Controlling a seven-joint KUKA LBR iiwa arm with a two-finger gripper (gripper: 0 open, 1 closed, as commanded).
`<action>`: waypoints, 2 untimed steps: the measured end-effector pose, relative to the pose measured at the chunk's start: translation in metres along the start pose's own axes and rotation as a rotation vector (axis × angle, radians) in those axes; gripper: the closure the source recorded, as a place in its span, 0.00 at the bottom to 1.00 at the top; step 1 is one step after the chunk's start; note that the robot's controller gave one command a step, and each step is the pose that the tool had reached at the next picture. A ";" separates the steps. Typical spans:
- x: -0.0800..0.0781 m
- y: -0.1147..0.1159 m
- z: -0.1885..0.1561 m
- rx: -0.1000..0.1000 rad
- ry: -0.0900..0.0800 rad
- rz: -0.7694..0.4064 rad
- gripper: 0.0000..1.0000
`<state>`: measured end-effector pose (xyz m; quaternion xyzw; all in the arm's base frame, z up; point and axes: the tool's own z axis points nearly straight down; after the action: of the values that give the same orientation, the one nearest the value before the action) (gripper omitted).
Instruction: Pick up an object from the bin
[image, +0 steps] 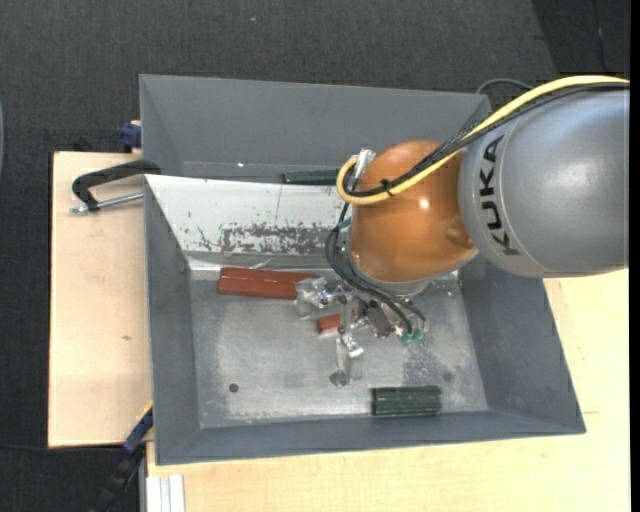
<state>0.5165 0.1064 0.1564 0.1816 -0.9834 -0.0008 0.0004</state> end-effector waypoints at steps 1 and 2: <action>-0.001 -0.034 -0.037 0.003 -0.009 -0.238 0.00; -0.021 -0.065 -0.016 0.005 -0.013 -0.206 0.00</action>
Offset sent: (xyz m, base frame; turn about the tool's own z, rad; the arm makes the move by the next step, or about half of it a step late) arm 0.0600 -0.0664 -0.0095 -0.1439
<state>0.5597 0.0533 0.1722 0.2818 -0.9594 0.0005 -0.0065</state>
